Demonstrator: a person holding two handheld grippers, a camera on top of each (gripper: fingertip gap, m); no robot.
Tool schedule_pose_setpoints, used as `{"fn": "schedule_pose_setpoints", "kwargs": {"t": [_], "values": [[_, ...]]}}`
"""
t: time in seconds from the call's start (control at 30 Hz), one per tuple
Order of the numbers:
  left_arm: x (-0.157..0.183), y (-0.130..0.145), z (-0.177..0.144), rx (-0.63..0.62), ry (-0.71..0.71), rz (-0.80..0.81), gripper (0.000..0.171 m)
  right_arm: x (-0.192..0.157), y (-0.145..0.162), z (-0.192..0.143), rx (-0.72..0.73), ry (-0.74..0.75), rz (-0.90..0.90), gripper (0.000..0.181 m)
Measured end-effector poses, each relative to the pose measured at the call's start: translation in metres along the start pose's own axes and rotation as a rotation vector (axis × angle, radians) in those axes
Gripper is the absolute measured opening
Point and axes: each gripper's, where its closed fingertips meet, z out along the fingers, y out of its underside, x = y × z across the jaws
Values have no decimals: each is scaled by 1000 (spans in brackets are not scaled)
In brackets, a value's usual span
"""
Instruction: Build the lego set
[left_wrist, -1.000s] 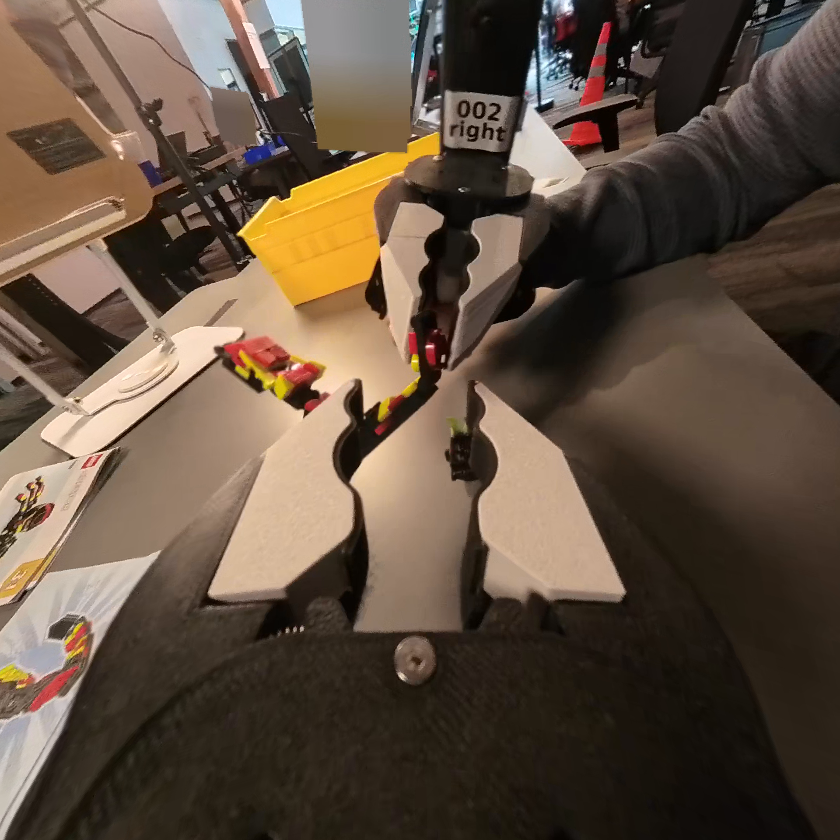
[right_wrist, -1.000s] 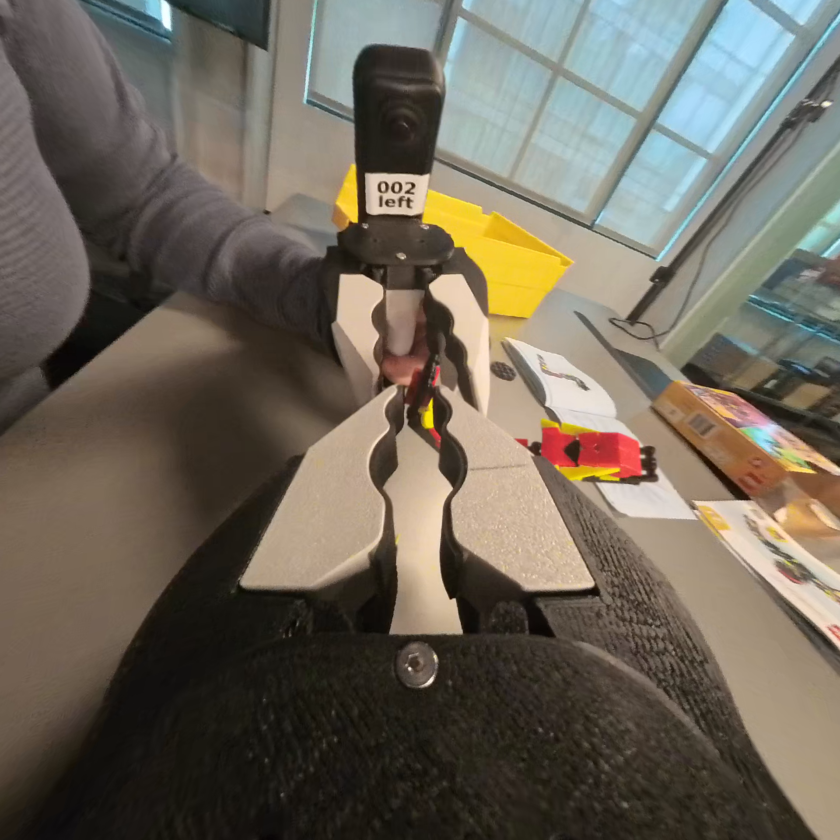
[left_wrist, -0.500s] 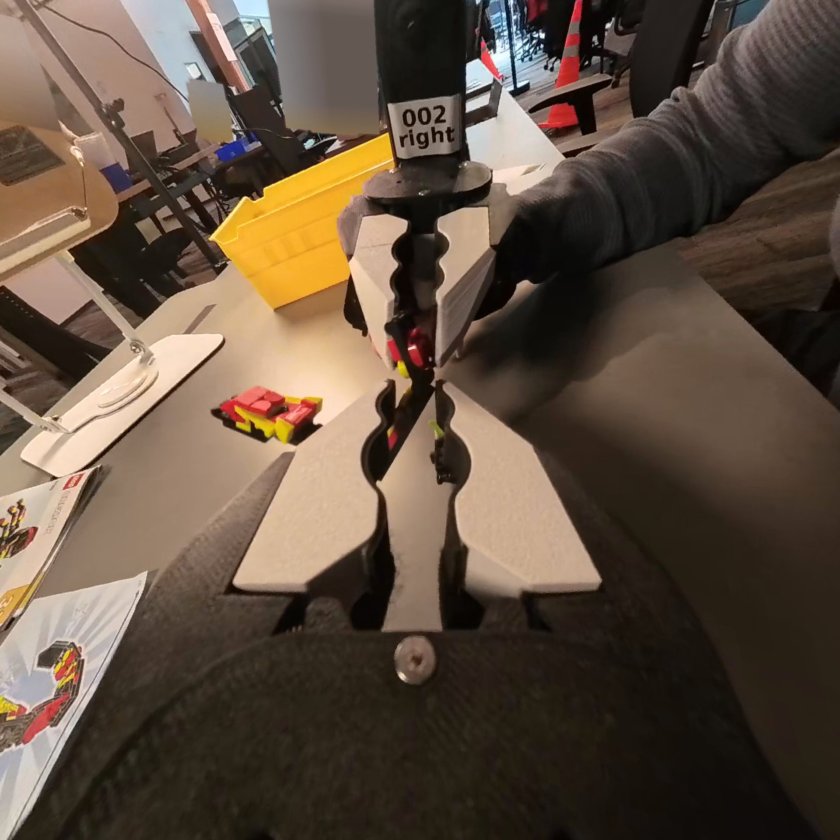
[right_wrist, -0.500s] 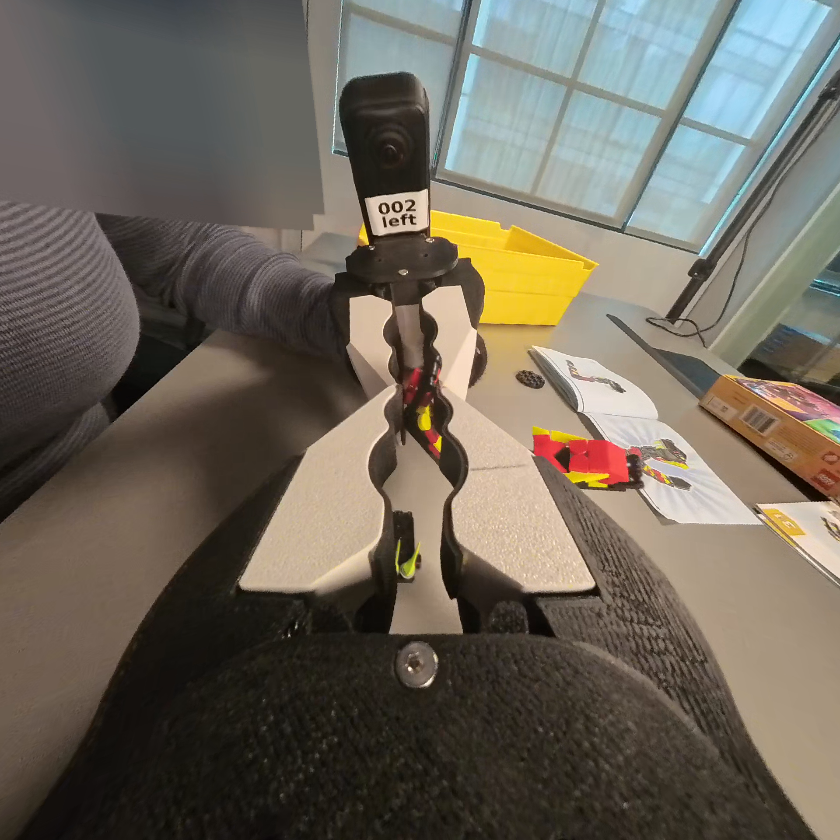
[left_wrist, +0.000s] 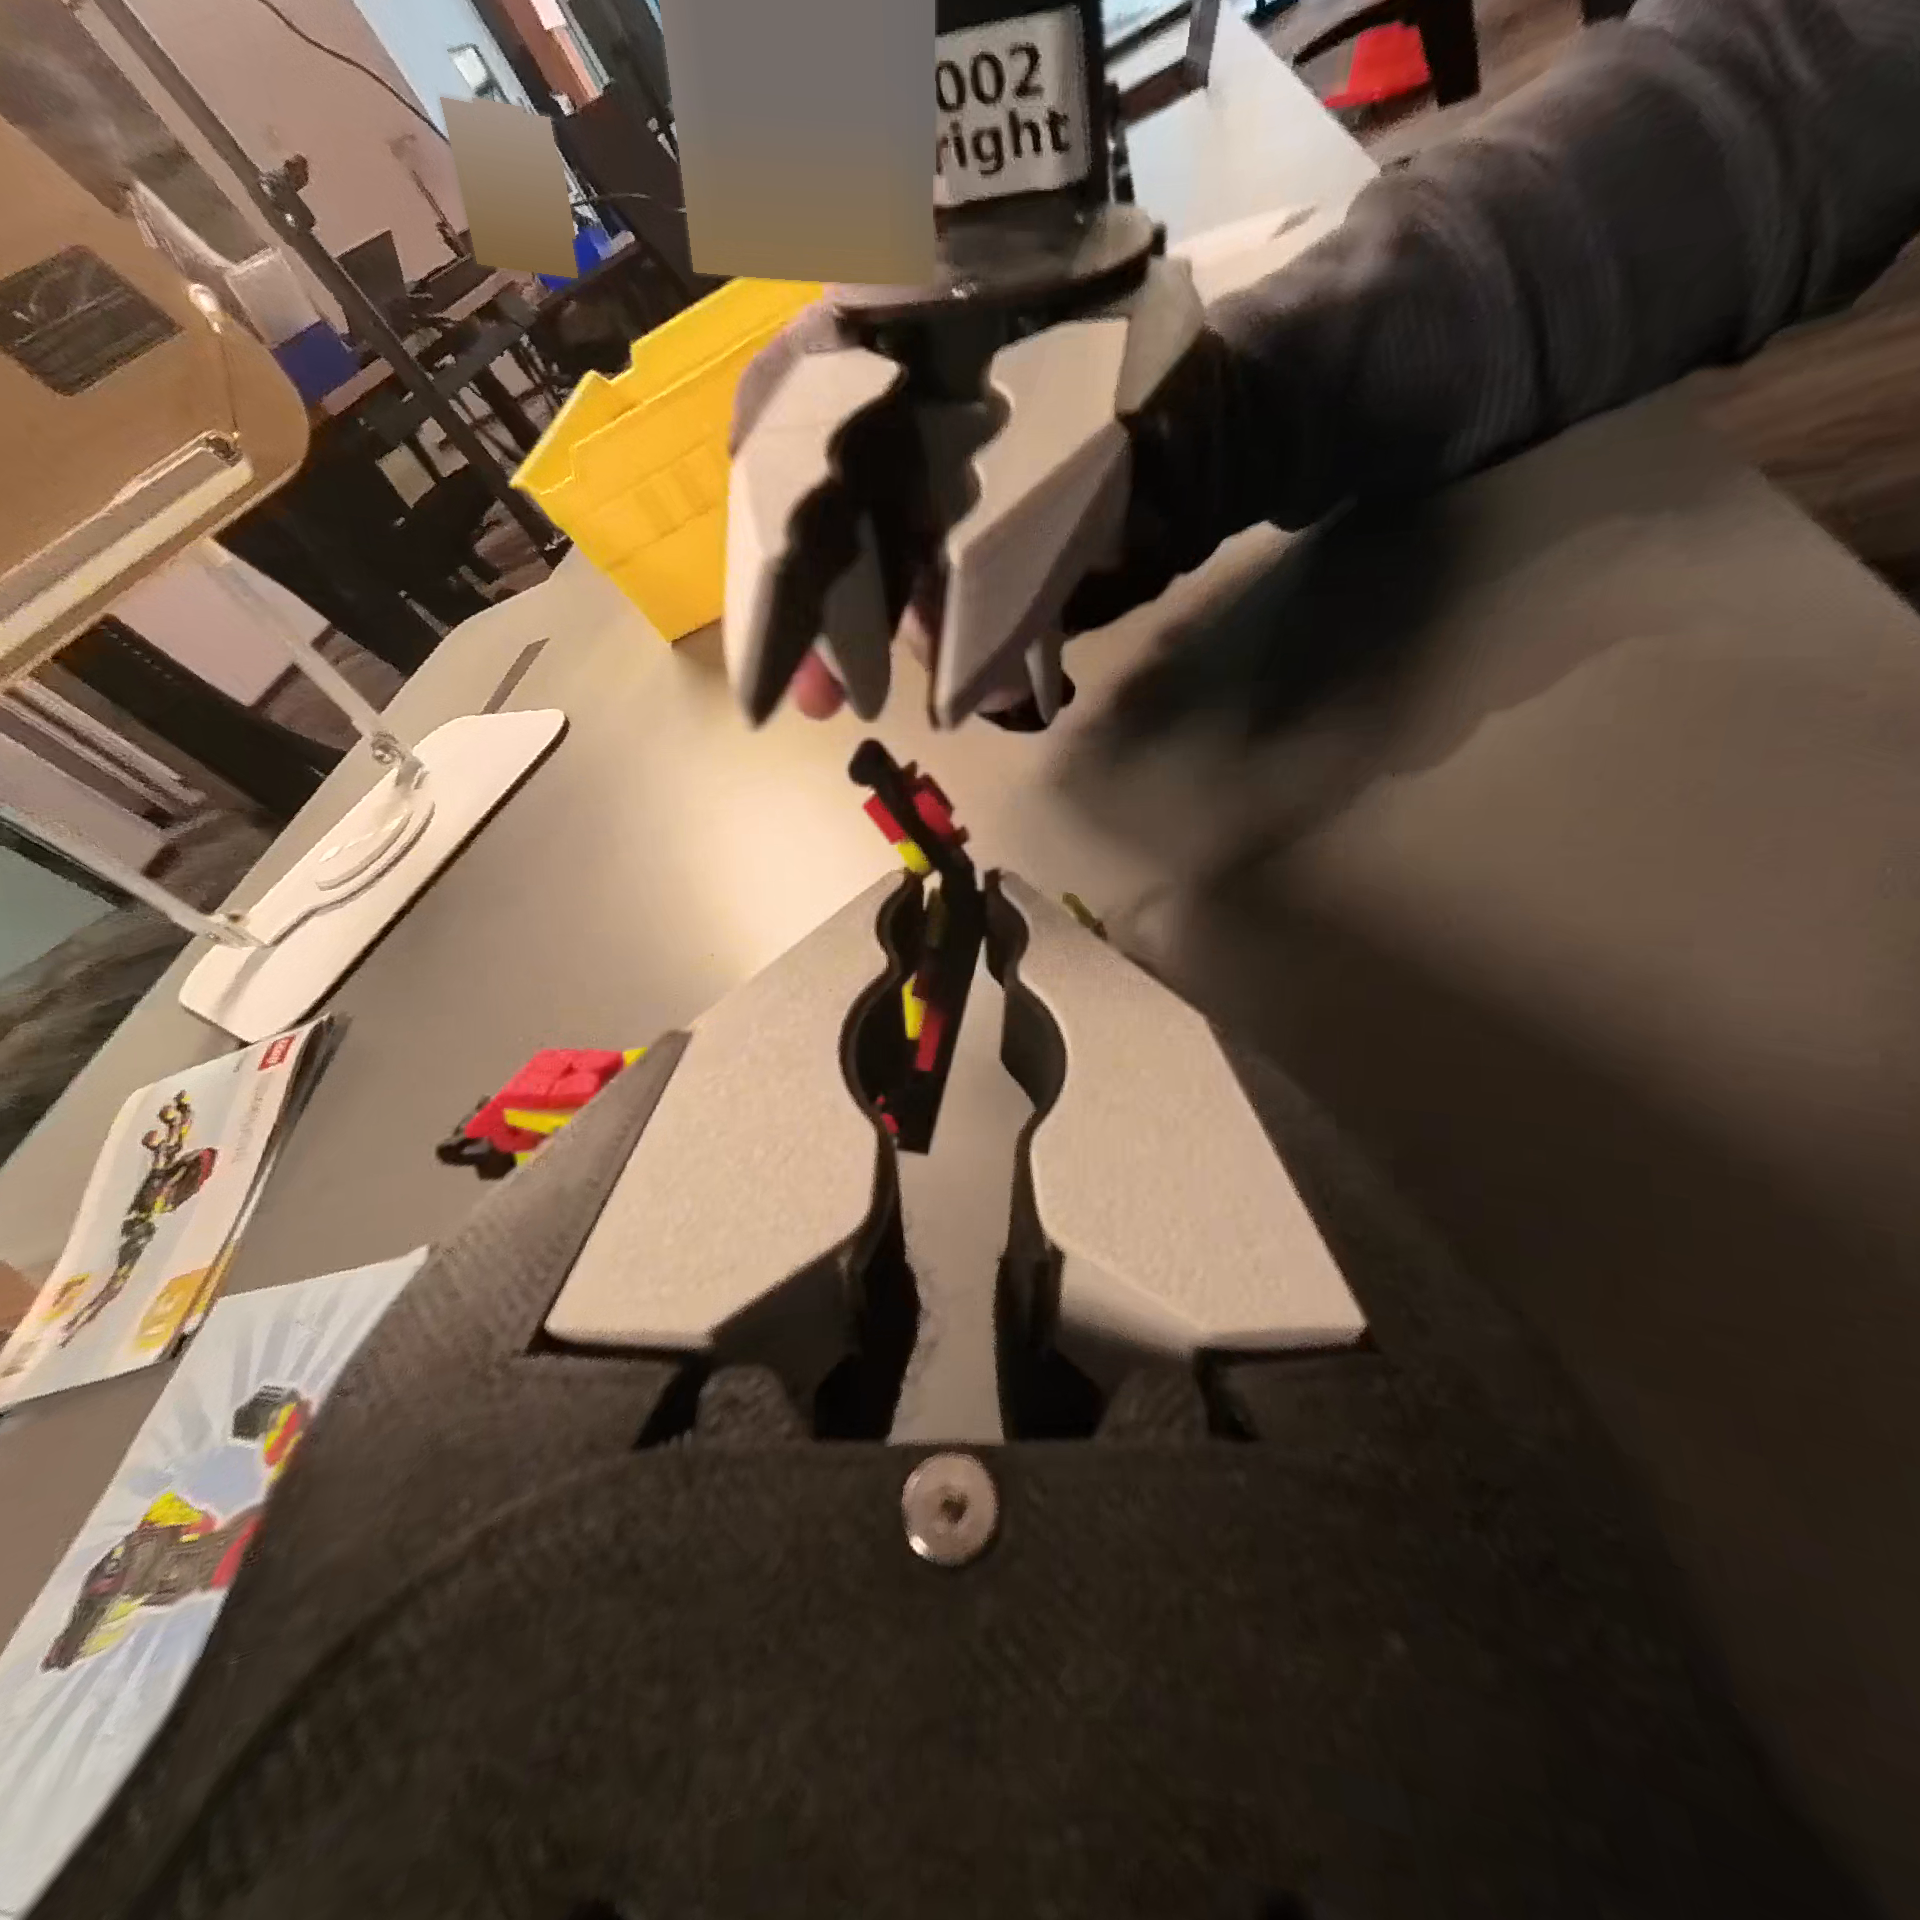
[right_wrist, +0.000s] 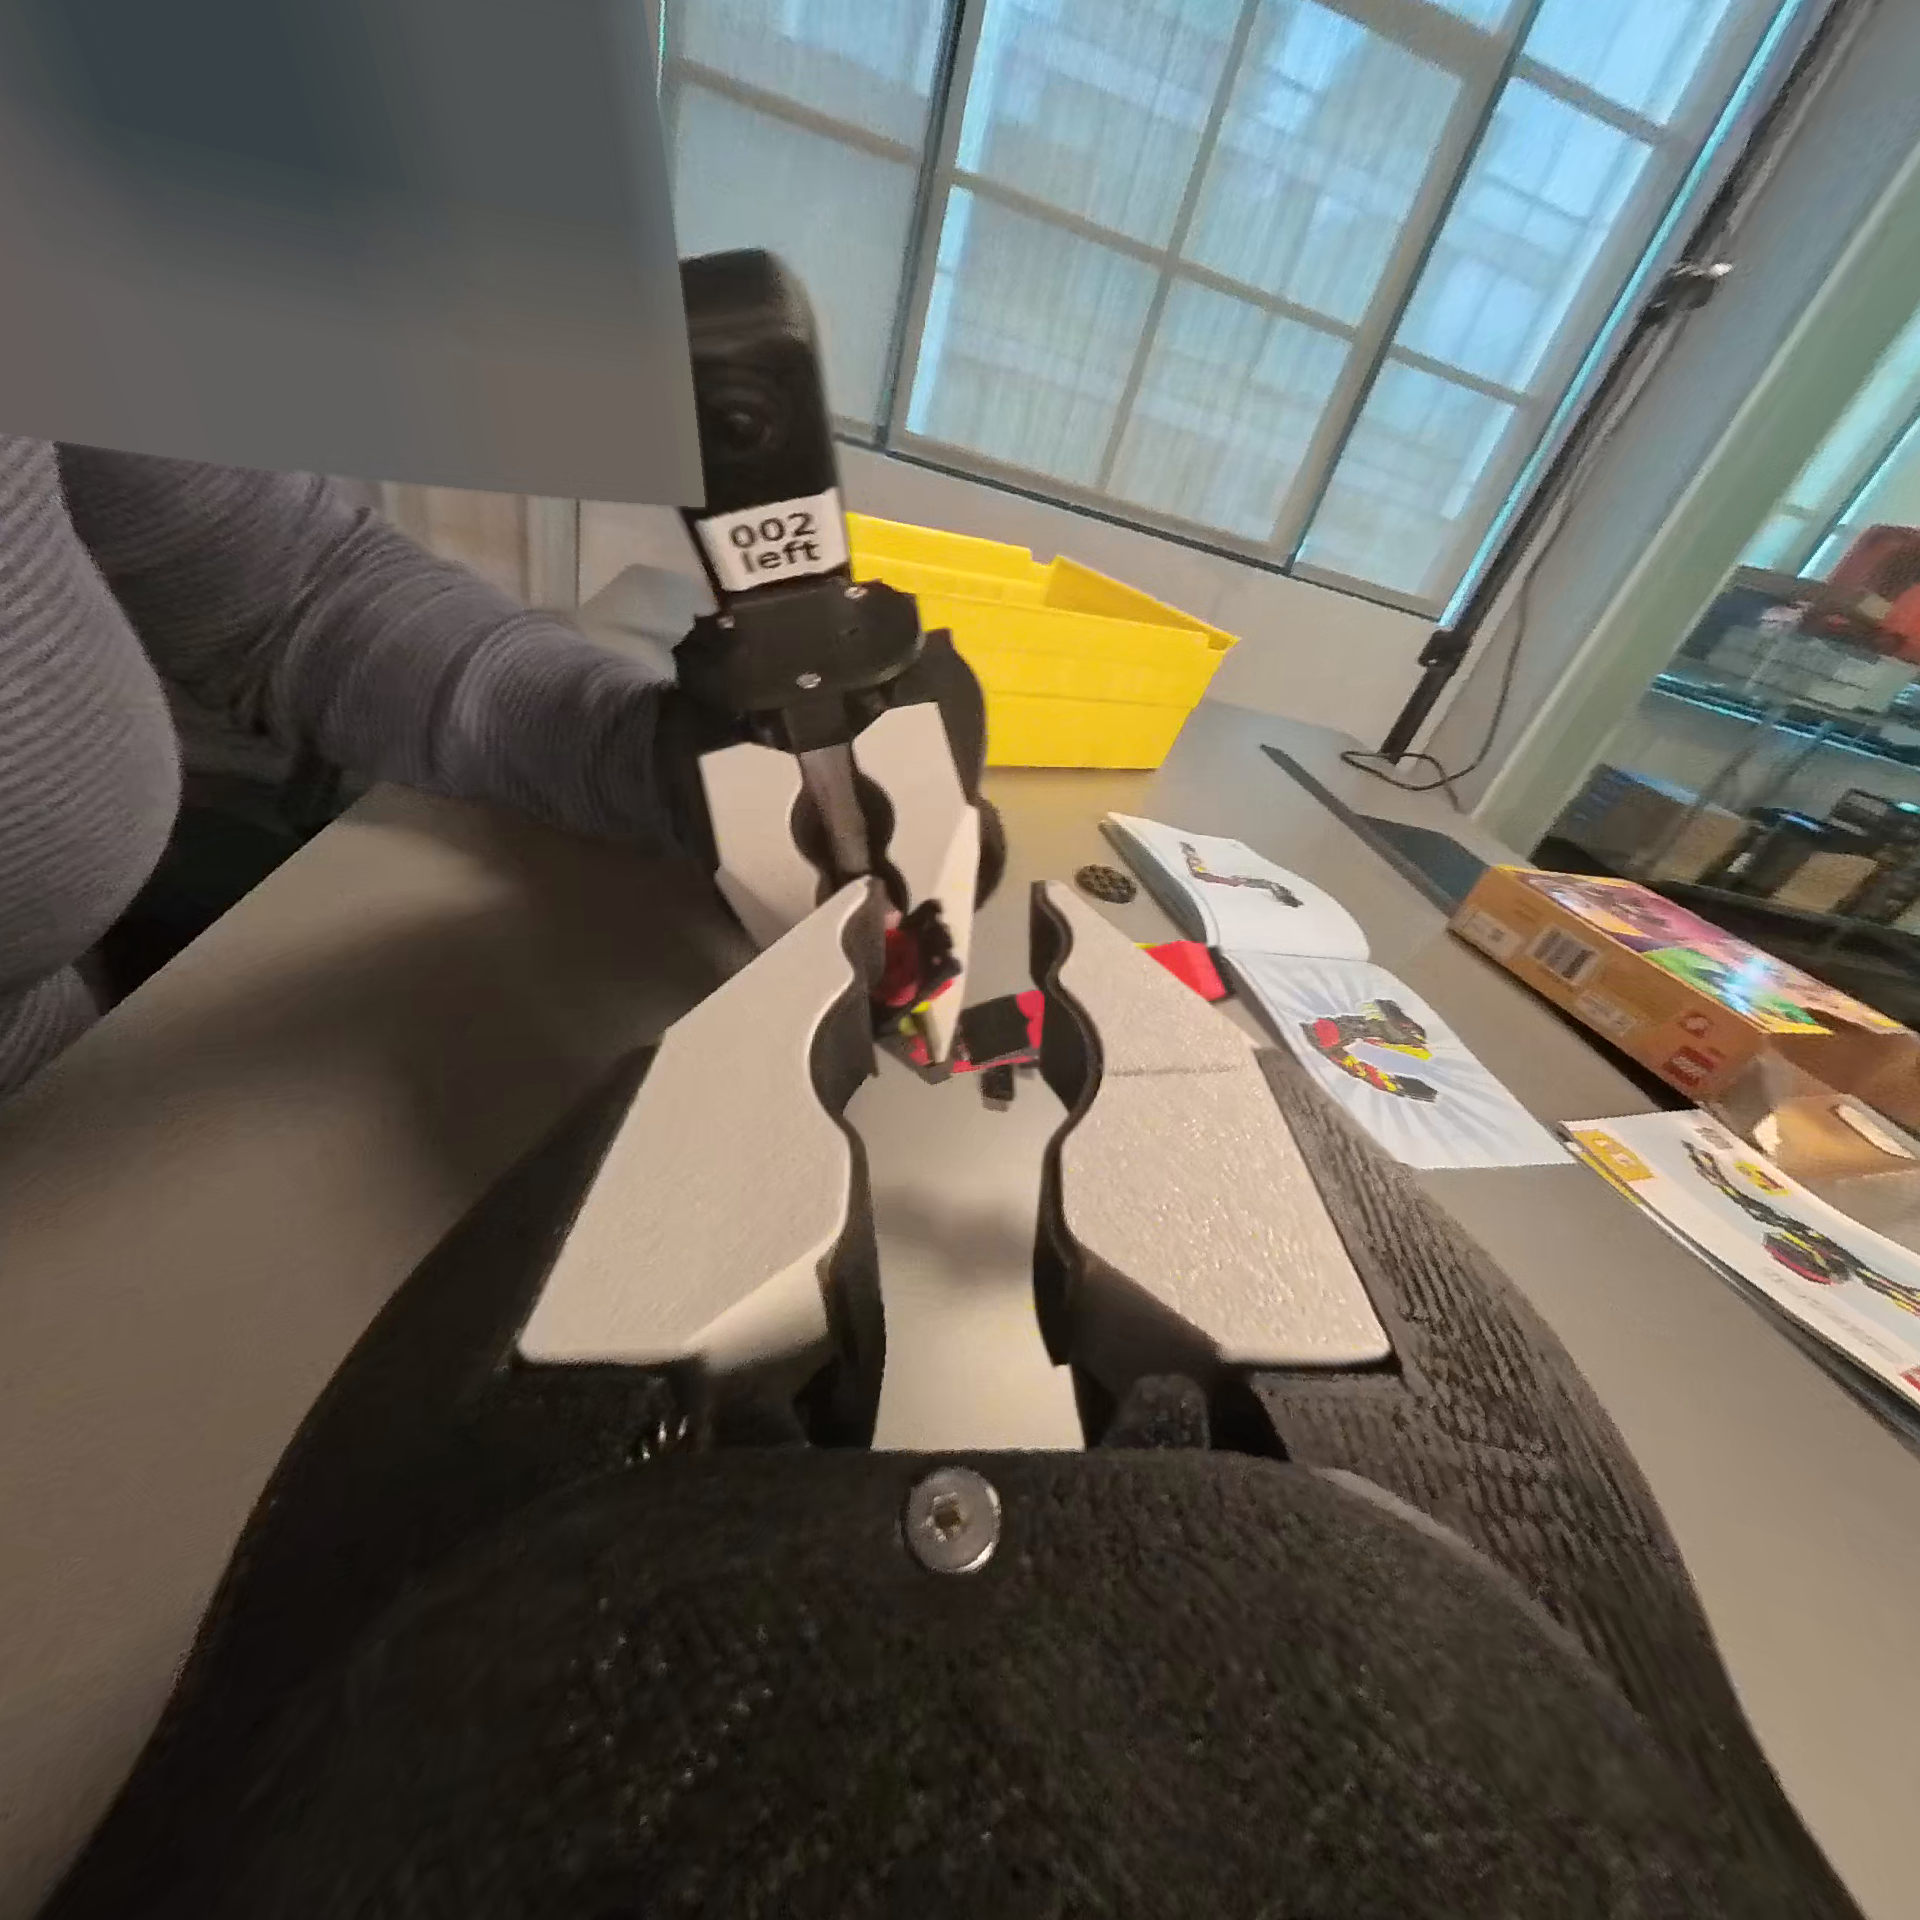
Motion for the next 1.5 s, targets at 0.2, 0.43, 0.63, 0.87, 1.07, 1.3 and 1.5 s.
{"fn": "schedule_pose_setpoints", "kwargs": {"t": [0.2, 0.43, 0.63, 0.87, 1.07, 1.3, 1.5], "values": [[-6, 5, 5, -64, -108, 132, 10, 49, -2, -20, 63, 307, -90, 27], [-24, -23, 13, -122, -486, 349, 10, 100, 5, -57, 55, 669, -167, 20], [28, -57, 49, -84, -434, 433, 10, 112, 7, -68, 69, 732, -111, 17], [47, -50, 61, -93, -370, 468, 10, 112, 10, -67, 46, 739, -117, 15], [51, -47, 63, -94, -340, 471, 10, 115, 10, -71, 42, 764, -115, 16], [52, -45, 64, -90, -324, 467, 10, 116, 12, -71, 29, 772, -117, 16], [49, -43, 63, -100, -330, 482, 10, 115, 13, -70, 18, 768, -123, 15]]}}
